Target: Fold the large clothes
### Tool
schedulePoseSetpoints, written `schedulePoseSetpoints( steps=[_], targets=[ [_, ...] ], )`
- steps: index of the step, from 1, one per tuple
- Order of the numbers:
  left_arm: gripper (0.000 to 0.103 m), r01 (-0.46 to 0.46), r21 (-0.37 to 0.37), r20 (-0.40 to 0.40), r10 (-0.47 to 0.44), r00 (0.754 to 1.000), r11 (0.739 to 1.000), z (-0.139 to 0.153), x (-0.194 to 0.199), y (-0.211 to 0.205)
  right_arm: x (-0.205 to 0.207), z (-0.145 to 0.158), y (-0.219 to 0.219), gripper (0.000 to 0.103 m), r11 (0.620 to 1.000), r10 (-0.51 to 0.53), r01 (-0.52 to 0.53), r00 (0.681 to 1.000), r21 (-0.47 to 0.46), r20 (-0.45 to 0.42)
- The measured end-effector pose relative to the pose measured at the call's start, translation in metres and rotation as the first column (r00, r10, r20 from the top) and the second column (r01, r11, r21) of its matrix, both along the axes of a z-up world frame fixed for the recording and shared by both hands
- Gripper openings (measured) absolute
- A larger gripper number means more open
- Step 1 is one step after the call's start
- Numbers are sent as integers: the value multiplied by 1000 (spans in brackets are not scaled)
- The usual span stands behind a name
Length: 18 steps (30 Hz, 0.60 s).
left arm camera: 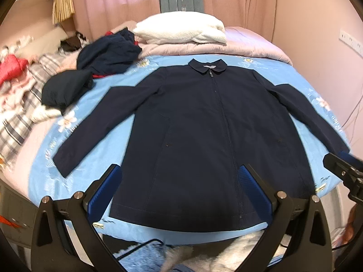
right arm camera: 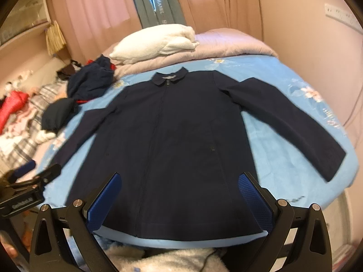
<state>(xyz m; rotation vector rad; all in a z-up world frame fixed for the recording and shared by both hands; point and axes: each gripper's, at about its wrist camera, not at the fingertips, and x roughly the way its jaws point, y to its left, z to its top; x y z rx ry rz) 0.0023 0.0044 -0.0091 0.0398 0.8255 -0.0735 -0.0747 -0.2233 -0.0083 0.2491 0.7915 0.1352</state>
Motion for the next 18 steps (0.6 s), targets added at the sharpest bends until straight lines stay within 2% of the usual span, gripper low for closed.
schedulePoseSetpoints(
  steps=[2,4,5,7,9,11,14,16,18],
  targets=[
    [103,6,-71,-22,-7,1000,997,-5,5,8,2,-8,-15,102,990,5,-8,1000,140,22],
    [103,27,-210,-55,-39,998,977,-15,13,22,4,-21,-34,102,962,-39,25,998,271,46],
    [103,36,-267,-64,-55,996,963,-19,16,27,5,-27,-41,102,951,-48,27,997,309,60],
    [103,45,-394,-79,-82,993,918,-28,23,36,4,-41,-55,102,933,-58,14,992,359,113],
    [103,31,-469,-90,-83,992,883,-40,29,45,2,-53,-65,102,932,-61,-1,985,362,161],
    [103,14,-514,-97,-74,993,858,-50,35,51,6,-70,-80,102,925,-93,37,987,378,131],
    [103,-10,-595,-86,-52,995,804,-63,39,59,14,-93,-109,102,882,-169,128,984,453,51],
    [103,4,-654,-46,-44,998,757,-66,39,61,11,-109,-134,102,843,-260,221,965,491,13],
    [103,37,-697,-33,-84,996,716,-70,42,61,9,-117,-155,102,811,-338,302,941,501,-20]
  ],
)
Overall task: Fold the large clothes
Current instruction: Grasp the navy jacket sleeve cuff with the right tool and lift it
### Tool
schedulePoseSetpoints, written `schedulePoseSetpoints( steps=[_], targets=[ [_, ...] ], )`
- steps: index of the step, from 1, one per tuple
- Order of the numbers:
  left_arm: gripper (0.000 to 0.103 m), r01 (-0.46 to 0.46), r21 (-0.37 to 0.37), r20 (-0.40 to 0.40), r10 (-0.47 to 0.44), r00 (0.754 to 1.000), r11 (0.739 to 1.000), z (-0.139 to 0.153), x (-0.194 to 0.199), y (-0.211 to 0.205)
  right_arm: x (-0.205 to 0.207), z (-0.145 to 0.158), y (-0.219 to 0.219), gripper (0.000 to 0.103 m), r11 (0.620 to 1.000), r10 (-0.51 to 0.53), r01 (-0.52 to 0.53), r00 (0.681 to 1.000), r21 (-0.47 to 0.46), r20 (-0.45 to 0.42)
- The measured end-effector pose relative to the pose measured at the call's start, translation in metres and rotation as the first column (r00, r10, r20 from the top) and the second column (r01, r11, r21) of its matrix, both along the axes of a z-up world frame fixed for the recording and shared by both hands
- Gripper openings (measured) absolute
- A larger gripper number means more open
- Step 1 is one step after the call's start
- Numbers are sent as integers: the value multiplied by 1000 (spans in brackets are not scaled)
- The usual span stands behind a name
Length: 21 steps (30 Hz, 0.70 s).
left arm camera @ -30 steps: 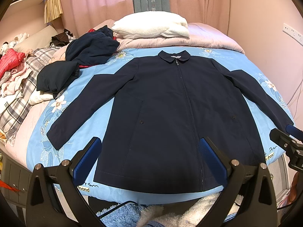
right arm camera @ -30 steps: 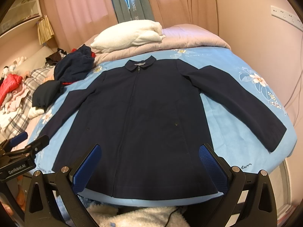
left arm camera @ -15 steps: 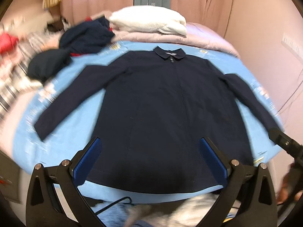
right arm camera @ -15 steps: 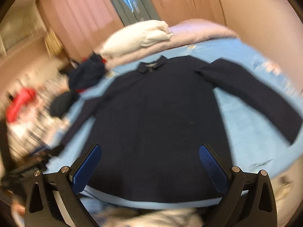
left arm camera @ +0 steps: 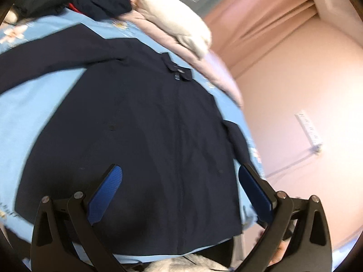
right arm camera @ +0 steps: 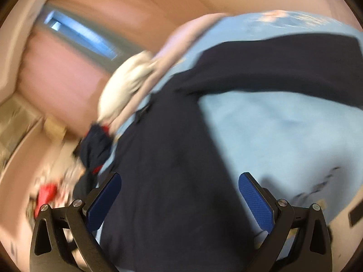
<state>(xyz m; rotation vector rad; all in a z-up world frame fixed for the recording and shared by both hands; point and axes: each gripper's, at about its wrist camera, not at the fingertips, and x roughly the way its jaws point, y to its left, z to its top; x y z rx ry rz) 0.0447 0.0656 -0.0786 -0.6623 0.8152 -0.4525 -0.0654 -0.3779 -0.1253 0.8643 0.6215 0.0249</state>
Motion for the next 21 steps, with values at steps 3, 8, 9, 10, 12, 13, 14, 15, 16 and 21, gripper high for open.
schedulePoseSetpoints(
  steps=[3,8,9,10,12,13,14,15,16,21],
  targets=[
    [103,9,-18,-61,-10,998,1000,-5,13,1,1,-5,-23,102,996,-87,87,996,26,2],
    [103,19,13,-124,-18,992,1000,-11,34,-6,10,-21,-63,102,964,-250,249,968,99,0],
    [103,24,20,-129,-22,991,1000,-11,38,-9,11,-23,-66,102,956,-278,277,961,99,-2],
    [103,29,32,-133,-25,991,999,-10,42,-13,13,-22,-73,102,944,-315,313,949,99,7],
    [103,43,53,-135,-36,990,998,-12,48,-17,15,-16,-80,102,921,-385,382,922,78,30],
    [103,51,64,-135,-42,990,997,-11,52,-20,17,-15,-86,102,903,-428,425,903,57,37],
    [103,57,70,-135,-47,990,996,-13,55,-21,18,-16,-91,102,887,-461,459,887,51,32],
    [103,64,76,-136,-54,989,995,-13,58,-24,18,-16,-98,102,863,-504,502,863,62,33],
    [103,71,84,-136,-59,989,994,-13,61,-27,16,-15,-99,99,851,-525,522,850,62,47],
    [103,83,131,-140,-64,988,988,-22,78,-31,23,-5,-118,22,833,-553,550,832,58,50]
  ],
)
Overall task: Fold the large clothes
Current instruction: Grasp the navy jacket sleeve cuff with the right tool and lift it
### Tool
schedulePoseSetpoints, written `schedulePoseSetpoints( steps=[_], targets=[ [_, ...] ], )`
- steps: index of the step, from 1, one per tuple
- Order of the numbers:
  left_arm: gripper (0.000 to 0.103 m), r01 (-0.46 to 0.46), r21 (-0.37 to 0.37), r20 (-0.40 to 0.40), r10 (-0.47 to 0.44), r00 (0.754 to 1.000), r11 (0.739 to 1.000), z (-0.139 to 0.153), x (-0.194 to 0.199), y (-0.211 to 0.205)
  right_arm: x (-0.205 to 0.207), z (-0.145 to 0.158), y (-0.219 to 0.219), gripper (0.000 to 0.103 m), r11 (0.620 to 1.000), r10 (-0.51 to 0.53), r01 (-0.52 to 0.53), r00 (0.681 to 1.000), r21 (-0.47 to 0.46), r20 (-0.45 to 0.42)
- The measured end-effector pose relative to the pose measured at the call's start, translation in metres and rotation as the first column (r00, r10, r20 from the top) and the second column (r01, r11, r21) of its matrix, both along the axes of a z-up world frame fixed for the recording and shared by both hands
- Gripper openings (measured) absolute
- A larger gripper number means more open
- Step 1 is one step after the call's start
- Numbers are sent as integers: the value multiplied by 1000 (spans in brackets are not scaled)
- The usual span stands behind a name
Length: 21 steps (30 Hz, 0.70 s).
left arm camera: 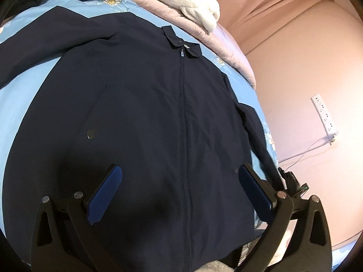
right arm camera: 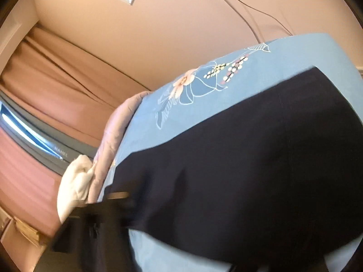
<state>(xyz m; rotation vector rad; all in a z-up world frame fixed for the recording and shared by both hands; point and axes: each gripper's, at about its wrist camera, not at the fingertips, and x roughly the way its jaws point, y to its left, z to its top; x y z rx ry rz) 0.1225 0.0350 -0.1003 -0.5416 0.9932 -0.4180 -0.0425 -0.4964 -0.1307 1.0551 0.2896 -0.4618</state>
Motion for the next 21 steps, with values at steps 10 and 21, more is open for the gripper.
schedulePoseSetpoints(
  steps=[10,21],
  targets=[
    [103,-57,57,35,55,998,997,5,35,42,80,144,65,5,897,168,-195,980,-396,-103],
    [103,-148,12,55,147,988,989,1,40,107,238,179,370,5,214,346,-641,755,-737,-557]
  ],
)
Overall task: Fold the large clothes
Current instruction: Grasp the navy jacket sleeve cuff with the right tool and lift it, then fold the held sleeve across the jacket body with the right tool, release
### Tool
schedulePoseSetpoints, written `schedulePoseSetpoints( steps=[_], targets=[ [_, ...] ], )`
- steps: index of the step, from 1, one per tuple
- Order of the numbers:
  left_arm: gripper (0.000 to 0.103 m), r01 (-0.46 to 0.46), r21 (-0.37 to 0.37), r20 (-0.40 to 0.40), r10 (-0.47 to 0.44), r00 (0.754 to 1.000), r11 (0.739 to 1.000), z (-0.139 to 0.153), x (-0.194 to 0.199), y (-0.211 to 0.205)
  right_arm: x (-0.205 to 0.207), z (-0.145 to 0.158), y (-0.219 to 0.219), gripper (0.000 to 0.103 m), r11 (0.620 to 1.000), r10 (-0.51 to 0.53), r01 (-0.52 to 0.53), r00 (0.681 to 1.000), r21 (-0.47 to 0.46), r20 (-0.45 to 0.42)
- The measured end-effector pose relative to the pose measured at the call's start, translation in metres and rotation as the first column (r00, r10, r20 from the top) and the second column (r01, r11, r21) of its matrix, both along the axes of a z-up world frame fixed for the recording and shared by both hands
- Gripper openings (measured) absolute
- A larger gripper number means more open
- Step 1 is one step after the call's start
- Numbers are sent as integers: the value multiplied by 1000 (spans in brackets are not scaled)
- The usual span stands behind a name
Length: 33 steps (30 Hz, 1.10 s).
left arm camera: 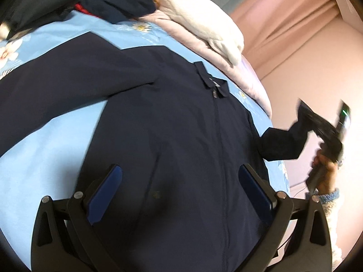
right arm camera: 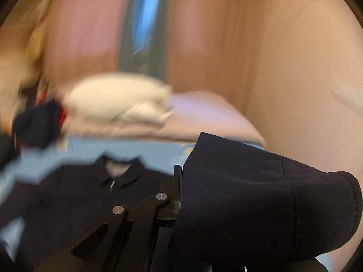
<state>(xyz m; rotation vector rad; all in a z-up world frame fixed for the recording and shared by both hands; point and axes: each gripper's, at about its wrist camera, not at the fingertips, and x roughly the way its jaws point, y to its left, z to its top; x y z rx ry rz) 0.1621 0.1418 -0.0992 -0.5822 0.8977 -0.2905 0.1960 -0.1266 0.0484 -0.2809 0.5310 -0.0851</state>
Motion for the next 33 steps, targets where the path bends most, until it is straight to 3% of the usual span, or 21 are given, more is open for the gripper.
schedulePoseSetpoints(
  steps=[2,4,6,11,12,14,16,18,19,21,23,25,27,29,33],
  targets=[
    [103,-20,-7,-15,19,1000,1000,-6,-3,12,23,-46,64,5,976,102,-121,988,-183,-113],
    [103,-36,-12,-27,36,999,999,-12,-2,17,33,-90,112,3,930,154,-209,969,-303,-193],
    [103,-51,-12,-34,50,998,999,-15,-3,23,37,-132,150,3,887,187,-272,950,-374,-249],
    [103,-52,-5,-53,52,997,999,-20,-2,29,37,-193,189,5,790,216,-394,896,-470,-389],
    [103,-48,2,-55,49,997,999,-20,-2,29,36,-196,190,9,770,219,-404,894,-493,-391],
    [103,-48,17,-60,49,997,999,-19,-2,29,37,-199,193,29,720,212,-422,889,-551,-405],
    [103,-54,10,-64,54,996,999,-20,1,30,23,-195,194,53,639,247,-430,900,-638,-360],
    [103,-59,-19,-53,58,997,998,-18,1,31,14,-187,195,55,594,284,-443,897,-672,-340],
    [103,-62,-28,-45,60,997,998,-16,2,30,12,-177,192,55,616,304,-456,890,-642,-340],
    [103,-63,-32,-28,62,998,997,-10,3,28,13,-157,181,55,713,352,-486,872,-506,-341],
    [103,-63,-9,-12,63,998,998,-3,7,25,19,-135,153,55,821,375,-479,862,-310,-340],
    [103,-53,11,-17,53,998,999,3,17,20,27,-115,106,55,894,407,-446,846,-38,-345],
    [103,-15,5,-8,15,1000,1000,8,31,11,34,-104,58,55,907,421,-386,844,169,-333],
    [103,16,-9,2,-16,1000,1000,11,47,3,33,-97,3,55,895,397,-294,869,335,-297],
    [101,109,-120,6,-110,994,987,7,91,-33,41,-90,-69,55,878,271,-125,925,461,-266]
  ],
)
